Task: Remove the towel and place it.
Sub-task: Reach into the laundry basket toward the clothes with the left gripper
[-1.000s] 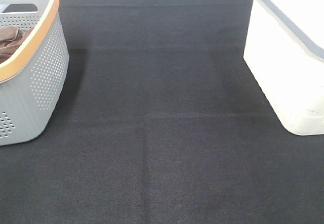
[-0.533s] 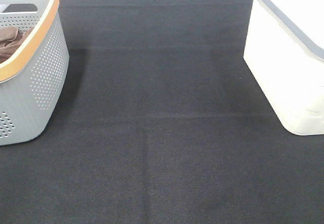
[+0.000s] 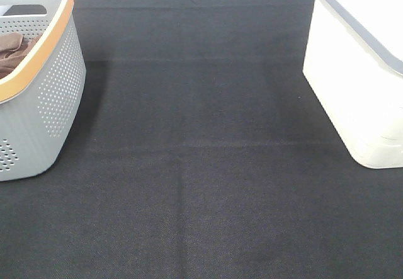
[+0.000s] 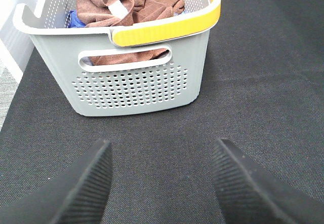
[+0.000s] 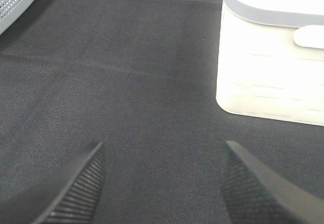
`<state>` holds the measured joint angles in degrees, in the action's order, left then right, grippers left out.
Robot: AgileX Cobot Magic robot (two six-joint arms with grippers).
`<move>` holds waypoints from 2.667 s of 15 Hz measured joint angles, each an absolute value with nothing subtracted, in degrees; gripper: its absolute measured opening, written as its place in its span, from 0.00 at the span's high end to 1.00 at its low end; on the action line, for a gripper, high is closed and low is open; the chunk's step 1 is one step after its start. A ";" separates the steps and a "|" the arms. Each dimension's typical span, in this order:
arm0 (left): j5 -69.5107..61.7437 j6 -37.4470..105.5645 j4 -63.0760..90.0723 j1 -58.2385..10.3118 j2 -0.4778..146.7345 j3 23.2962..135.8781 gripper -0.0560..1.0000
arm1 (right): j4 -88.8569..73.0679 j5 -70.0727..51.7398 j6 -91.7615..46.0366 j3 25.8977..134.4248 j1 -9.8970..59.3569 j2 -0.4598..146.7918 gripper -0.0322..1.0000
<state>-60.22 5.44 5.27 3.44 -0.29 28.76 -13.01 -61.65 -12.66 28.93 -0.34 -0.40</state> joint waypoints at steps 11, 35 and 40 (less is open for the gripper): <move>-60.22 5.44 5.27 3.44 -0.29 28.76 0.41 | -13.01 -61.65 -12.66 28.93 -0.34 -0.40 0.37; -33.52 2.35 5.21 3.32 16.62 30.60 0.41 | -13.29 -61.65 -12.66 28.93 -0.34 -0.40 0.37; -25.04 0.34 4.76 3.32 43.60 44.40 0.41 | -13.29 -61.65 -12.66 28.93 -0.34 -0.40 0.37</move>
